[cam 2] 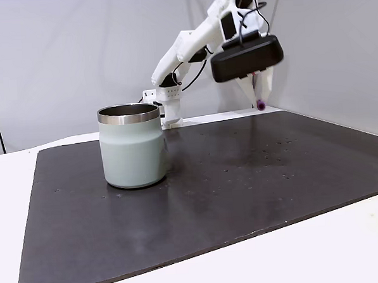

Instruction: Grasp a pengrip and put it in the cup.

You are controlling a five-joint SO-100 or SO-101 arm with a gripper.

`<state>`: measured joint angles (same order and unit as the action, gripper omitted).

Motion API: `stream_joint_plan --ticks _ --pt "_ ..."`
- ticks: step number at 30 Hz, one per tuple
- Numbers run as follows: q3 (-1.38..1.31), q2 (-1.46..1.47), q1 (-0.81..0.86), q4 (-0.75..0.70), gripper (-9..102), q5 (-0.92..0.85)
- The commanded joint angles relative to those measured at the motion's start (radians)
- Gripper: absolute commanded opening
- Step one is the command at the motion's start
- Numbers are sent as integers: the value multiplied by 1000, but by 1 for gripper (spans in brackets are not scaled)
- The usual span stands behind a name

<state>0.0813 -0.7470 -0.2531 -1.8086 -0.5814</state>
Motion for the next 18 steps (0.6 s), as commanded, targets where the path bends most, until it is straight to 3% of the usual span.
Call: stream_joint_plan --ticks 1,9,18 --pt "149 -333 52 -20 0 5" --pt "563 -753 284 -21 0 -37" --pt "466 -739 568 -15 0 -153"
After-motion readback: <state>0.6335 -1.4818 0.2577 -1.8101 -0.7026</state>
